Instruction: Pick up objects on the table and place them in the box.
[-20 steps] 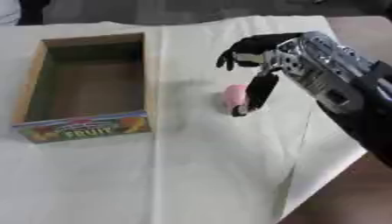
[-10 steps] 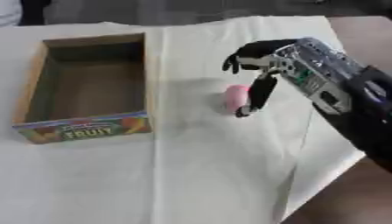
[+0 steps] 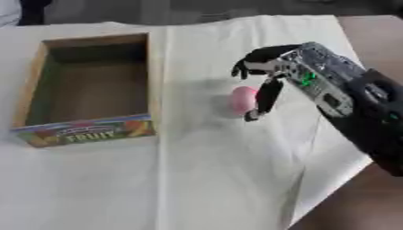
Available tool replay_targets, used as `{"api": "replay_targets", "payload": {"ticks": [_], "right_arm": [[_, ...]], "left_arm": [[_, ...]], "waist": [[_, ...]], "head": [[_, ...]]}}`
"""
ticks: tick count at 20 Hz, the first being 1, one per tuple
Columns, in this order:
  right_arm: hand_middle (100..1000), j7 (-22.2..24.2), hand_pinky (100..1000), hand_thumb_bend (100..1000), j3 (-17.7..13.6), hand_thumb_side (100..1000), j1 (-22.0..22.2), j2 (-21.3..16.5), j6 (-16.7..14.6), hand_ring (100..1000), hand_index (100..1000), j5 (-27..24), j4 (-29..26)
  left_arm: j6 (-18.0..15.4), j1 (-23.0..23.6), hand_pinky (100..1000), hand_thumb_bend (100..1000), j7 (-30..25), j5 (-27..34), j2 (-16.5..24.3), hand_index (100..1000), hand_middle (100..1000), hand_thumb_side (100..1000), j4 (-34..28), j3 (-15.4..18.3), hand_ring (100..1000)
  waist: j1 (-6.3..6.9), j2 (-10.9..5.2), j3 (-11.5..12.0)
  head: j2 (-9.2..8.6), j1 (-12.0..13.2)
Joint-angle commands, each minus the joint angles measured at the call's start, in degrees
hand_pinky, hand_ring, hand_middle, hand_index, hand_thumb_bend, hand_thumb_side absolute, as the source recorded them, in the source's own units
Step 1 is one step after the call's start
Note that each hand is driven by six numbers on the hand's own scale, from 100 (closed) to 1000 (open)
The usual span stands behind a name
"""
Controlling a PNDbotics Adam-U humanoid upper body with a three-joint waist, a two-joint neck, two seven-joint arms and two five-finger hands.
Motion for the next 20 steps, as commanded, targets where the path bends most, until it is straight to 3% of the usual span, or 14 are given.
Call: {"api": "replay_targets", "payload": {"ticks": [1, 20], "right_arm": [[787, -0.05, 841, 548, -0.24, 223, -1.32, -0.68, -0.45, 911, 919, 0.71, 0.63], [706, -1.55, 829, 446, 0.34, 125, -2.56, 0.98, -0.25, 900, 832, 2.7, 6.19]], "left_arm": [[-0.06, -0.63, 741, 100, -0.16, 0.02, 0.62, 825, 609, 616, -1.1, -0.03, 628], [-0.01, -0.76, 742, 100, -0.27, 0.09, 0.6, 825, 608, 617, -1.1, -0.05, 628]], "waist": [[-0.13, -0.92, 0.12], [-0.35, -0.81, 0.32]], "head": [[-0.57, -0.12], [-0.73, -0.22]]}}
